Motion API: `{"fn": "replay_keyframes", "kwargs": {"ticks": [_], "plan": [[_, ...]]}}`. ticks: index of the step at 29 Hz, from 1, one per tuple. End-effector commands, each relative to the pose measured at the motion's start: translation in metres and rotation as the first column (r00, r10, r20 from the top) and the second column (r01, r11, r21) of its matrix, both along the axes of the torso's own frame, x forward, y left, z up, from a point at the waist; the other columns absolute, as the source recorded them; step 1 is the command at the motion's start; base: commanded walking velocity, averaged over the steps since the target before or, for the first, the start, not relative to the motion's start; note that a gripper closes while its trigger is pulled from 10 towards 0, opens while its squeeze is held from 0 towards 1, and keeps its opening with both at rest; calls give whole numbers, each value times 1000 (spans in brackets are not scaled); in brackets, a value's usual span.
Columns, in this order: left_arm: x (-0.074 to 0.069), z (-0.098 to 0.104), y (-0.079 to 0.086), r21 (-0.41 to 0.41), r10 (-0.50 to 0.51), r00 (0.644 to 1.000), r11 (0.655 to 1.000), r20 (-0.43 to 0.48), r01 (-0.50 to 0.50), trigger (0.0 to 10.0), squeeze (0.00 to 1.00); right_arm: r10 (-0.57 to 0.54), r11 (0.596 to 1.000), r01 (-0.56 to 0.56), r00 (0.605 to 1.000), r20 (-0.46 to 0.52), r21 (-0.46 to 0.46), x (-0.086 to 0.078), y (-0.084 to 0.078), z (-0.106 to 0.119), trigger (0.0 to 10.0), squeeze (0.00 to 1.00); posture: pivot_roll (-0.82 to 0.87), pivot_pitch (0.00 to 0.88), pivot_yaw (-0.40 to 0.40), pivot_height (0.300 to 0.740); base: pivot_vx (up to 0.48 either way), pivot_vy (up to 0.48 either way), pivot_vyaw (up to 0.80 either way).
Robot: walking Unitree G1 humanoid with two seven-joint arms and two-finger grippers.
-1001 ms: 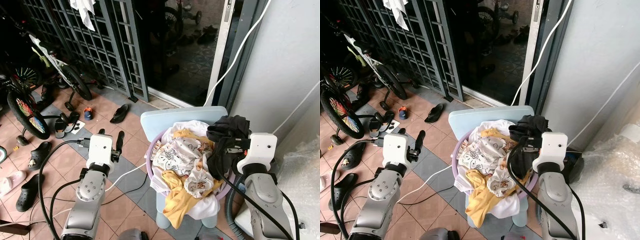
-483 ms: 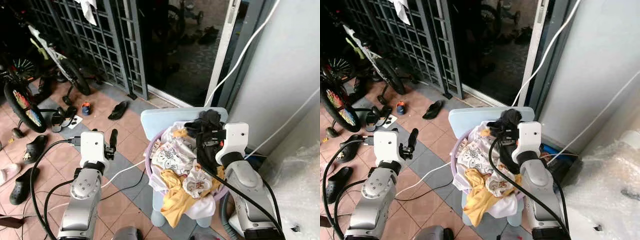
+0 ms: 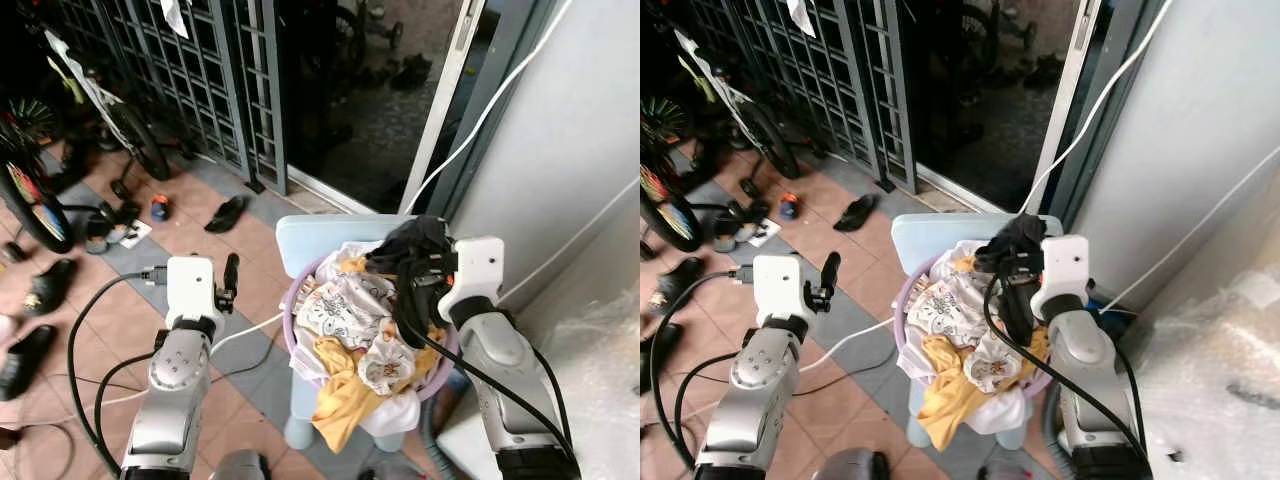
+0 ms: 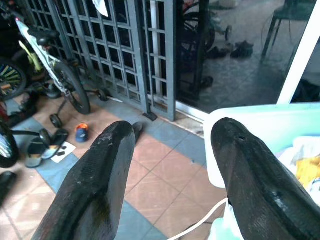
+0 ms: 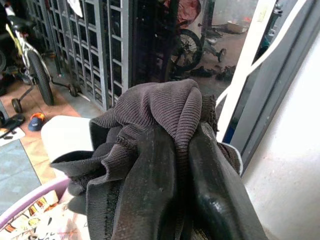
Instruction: Clothes washing
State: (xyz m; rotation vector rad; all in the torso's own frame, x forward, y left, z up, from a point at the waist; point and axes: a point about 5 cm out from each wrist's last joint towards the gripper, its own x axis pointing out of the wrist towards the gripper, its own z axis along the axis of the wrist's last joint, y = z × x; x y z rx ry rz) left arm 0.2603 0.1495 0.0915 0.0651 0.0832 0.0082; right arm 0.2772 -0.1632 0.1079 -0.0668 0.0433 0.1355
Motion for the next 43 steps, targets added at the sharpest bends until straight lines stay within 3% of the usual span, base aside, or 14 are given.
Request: {"fn": "replay_keyframes", "kwargs": {"ticks": [1, 6, 11, 16, 23, 43], "plan": [[0, -2, 0, 11, 12, 1000, 1000, -13, -12, 10000, 0, 13, 1000, -13, 1000, -1, -7, 3, 1, 2, 10000, 0, 24, 23, -57, 740, 0, 0, 0], [4, 10, -11, 55, -50, 998, 997, 38, 48, 10000, 0, -13, 1000, 14, 1000, 9, -26, 8, 2, 6, 10000, 0, 15, 50, -31, 740, 0, 0, -375], [-1, 7, -10, 14, -80, 997, 997, 15, 80, 10000, 0, -43, 999, 43, 999, 13, 7, 6, 1, 6, 10000, 0, 3, 58, 29, 740, 0, 0, 0], [1, 8, -5, -19, -29, 999, 999, 16, 29, 10000, 0, -95, 995, 96, 995, -26, 33, -2, -5, -6, 10000, 0, 3, 61, 30, 740, 0, 0, -640], [1, 7, -7, -29, -34, 999, 999, -4, 33, 10000, 0, -73, 997, 74, 997, -21, 30, -3, -5, -5, 10000, 0, -4, 70, 29, 740, 0, 0, -788], [2, 9, -5, -27, -44, 999, 999, -3, 44, 10000, 0, -80, 996, 81, 997, -9, 37, 2, -7, -1, 10000, 0, -4, 78, 36, 740, -307, 0, -112]]}}
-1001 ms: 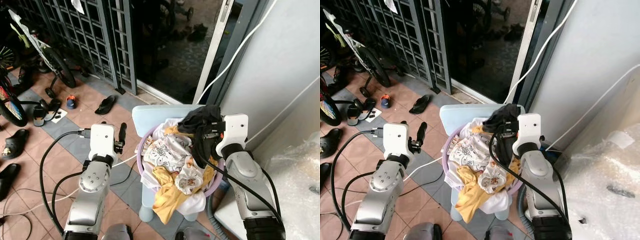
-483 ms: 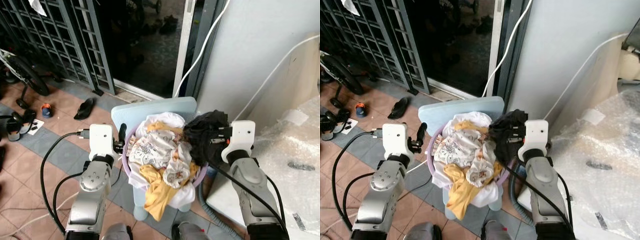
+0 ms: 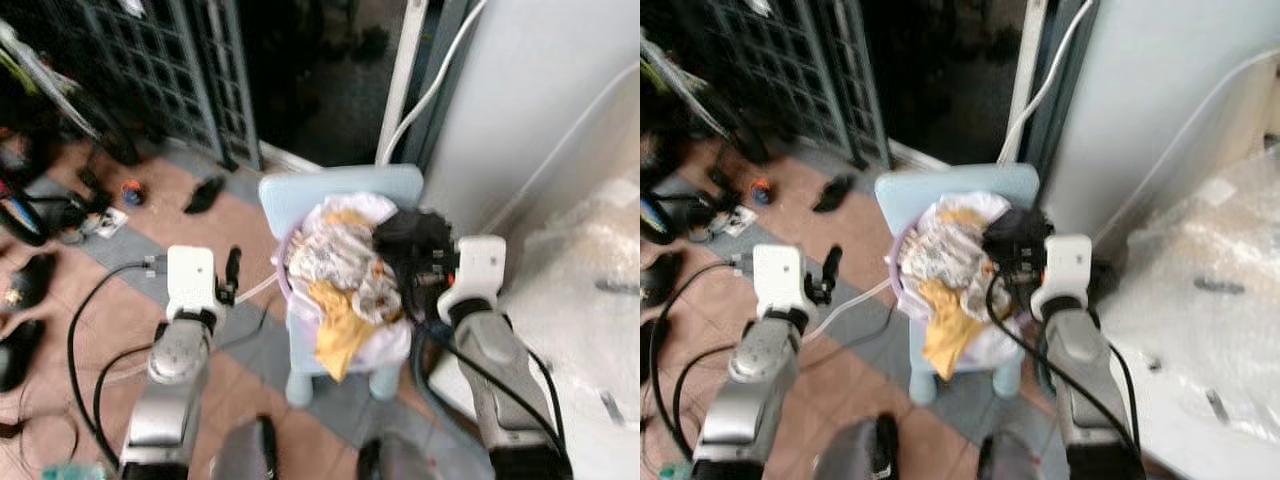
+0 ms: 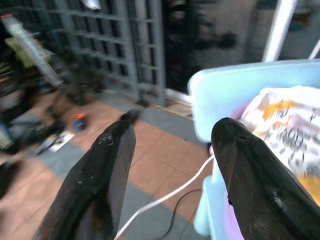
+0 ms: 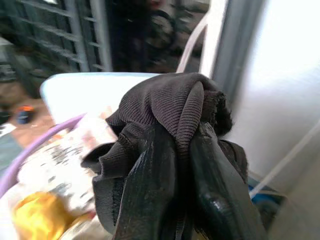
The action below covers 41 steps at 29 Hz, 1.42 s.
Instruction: Clothes washing
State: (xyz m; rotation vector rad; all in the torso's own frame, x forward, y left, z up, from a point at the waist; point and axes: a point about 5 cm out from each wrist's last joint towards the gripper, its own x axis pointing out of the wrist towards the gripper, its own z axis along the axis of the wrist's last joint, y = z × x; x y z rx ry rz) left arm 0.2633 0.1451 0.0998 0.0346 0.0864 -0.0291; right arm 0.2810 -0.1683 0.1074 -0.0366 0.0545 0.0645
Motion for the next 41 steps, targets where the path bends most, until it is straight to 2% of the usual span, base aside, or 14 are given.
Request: {"fn": "replay_keyframes", "kwargs": {"ticks": [1, 12, 17, 24, 36, 38, 39, 41], "plan": [[0, 2, -1, -12, -21, 1000, 1000, 8, 22, 10000, 0, -7, 1000, 7, 1000, 8, 8, -1, -1, 1, 10000, 0, -6, 78, 35, 740, 0, 0, -563], [2, 4, -7, -84, -47, 998, 995, 30, 49, 10000, 0, 7, 1000, -7, 1000, 22, -11, 4, -2, 6, 10000, 0, -20, 64, 20, 740, 52, -55, -355], [0, 0, -8, -84, -64, 998, 994, 16, 65, 10000, 0, -7, 1000, 7, 1000, 19, -18, 3, -6, 4, 10000, 0, -31, 63, 31, 740, 300, -324, -800], [7, 1, -5, -83, -67, 998, 994, 20, 68, 10000, 0, 0, 1000, 1, 1000, 28, -25, 2, -5, 5, 10000, 0, -37, 56, 35, 740, 291, -326, -716], [6, 3, 1, -106, -29, 999, 994, 31, 32, 10000, 0, -6, 999, 8, 998, 56, -43, 8, -8, 12, 10000, 0, -21, 67, 44, 740, 43, -23, 0], [4, 4, 5, -100, -18, 999, 995, 39, 22, 10000, 0, -14, 999, 17, 994, 104, -31, 11, -7, 26, 10000, 0, -21, 68, 48, 740, 0, 0, 0], [4, 4, 5, -100, -18, 999, 995, 39, 22, 10000, 0, -14, 999, 17, 994, 104, -31, 11, -7, 26, 10000, 0, -21, 68, 48, 740, 0, 0, 0], [0, 3, 11, -128, -16, 999, 991, 38, 21, 10000, 0, 27, 999, -22, 986, 163, -28, 16, -1, 43, 10000, 0, -26, 65, 60, 740, 354, 0, 0]]}}
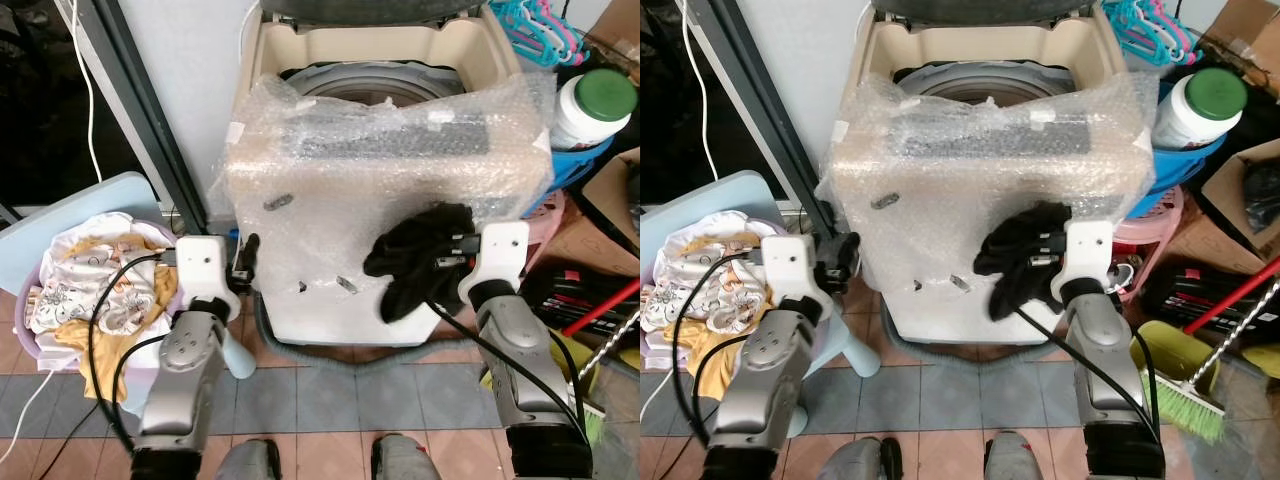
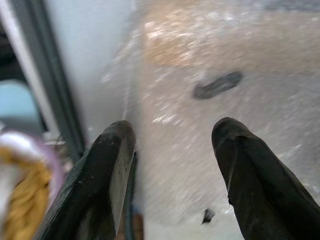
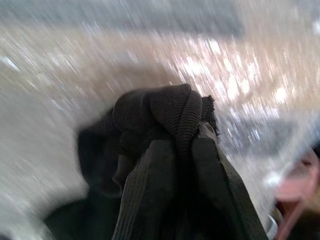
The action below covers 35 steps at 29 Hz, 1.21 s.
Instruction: Clothes washing
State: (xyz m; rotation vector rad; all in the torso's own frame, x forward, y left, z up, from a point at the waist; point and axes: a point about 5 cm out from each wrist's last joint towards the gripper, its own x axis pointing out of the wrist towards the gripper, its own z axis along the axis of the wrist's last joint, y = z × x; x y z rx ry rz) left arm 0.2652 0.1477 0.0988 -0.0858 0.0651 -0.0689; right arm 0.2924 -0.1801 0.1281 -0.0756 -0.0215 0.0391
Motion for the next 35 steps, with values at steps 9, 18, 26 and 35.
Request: {"fn": "replay_keyframes", "kwargs": {"ticks": [9, 18, 26, 35], "plan": [[-1, 4, 14, 14, 64, 998, 998, 15, -65, 10000, 0, 256, 966, -240, 937, 239, -93, 19, 32, 69, 10000, 0, -24, 63, 66, 740, 427, 0, 188], [0, 5, 11, 7, 58, 998, 998, 16, -58, 10000, 0, 303, 953, -278, 899, 317, -122, 36, 34, 102, 10000, 0, -25, 61, 66, 740, 469, 0, 371], [2, 4, 10, 9, 55, 998, 998, 15, -55, 10000, 0, 233, 971, -188, 879, 416, -147, 62, 26, 150, 10000, 0, -26, 60, 68, 740, 468, 0, 0], [4, 4, 3, 16, 52, 999, 999, 16, -52, 10000, 0, -84, 993, 110, 893, 442, -33, 89, -16, 189, 10000, 0, -21, 53, 53, 740, 38, 0, 0]]}}
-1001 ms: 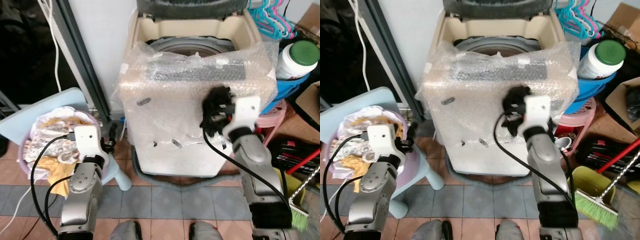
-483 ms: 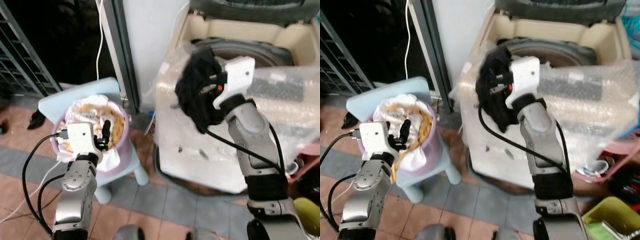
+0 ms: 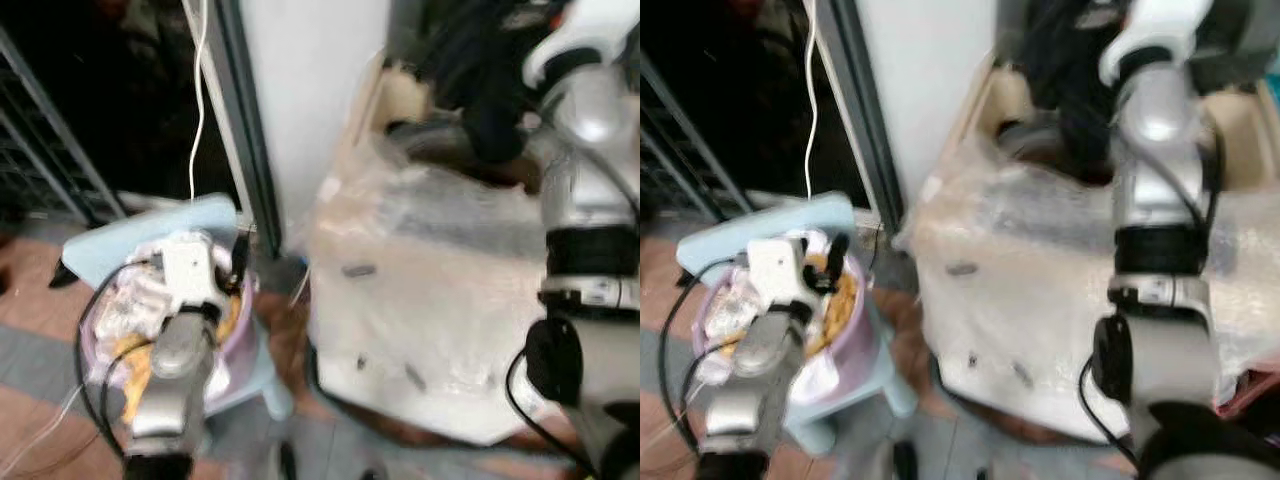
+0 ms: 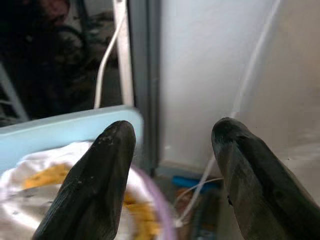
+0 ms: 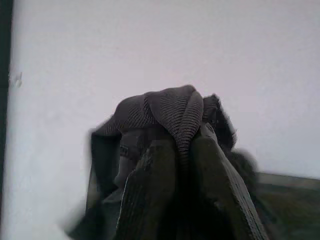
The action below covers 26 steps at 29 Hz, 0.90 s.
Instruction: Clothes washing
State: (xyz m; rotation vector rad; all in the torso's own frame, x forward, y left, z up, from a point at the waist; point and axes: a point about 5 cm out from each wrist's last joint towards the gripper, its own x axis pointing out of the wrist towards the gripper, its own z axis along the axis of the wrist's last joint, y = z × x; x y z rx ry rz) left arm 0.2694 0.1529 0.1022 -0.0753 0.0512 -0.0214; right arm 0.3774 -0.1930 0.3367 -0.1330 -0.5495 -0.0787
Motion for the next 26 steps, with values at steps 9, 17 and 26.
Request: {"fn": "replay_keyframes", "kwargs": {"ticks": [9, 17, 26], "plan": [[0, -1, -1, 11, 21, 1000, 1000, -6, -21, 10000, 0, 63, 997, -74, 960, -274, -32, -15, 10, -97, 10000, 1000, -17, 44, 48, 740, 0, 0, 0], [11, 1, -1, 28, 50, 999, 998, -2, -50, 10000, 0, 106, 988, -130, 963, -248, -83, -44, 18, -114, 10000, 1000, -34, 11, 54, 740, 0, 0, 0], [25, 10, -3, 19, 77, 997, 997, 24, -78, 10000, 0, 229, 965, -251, 946, -231, -70, -59, 40, -122, 10000, 1000, -32, 0, 48, 740, 0, 0, 0]]}}
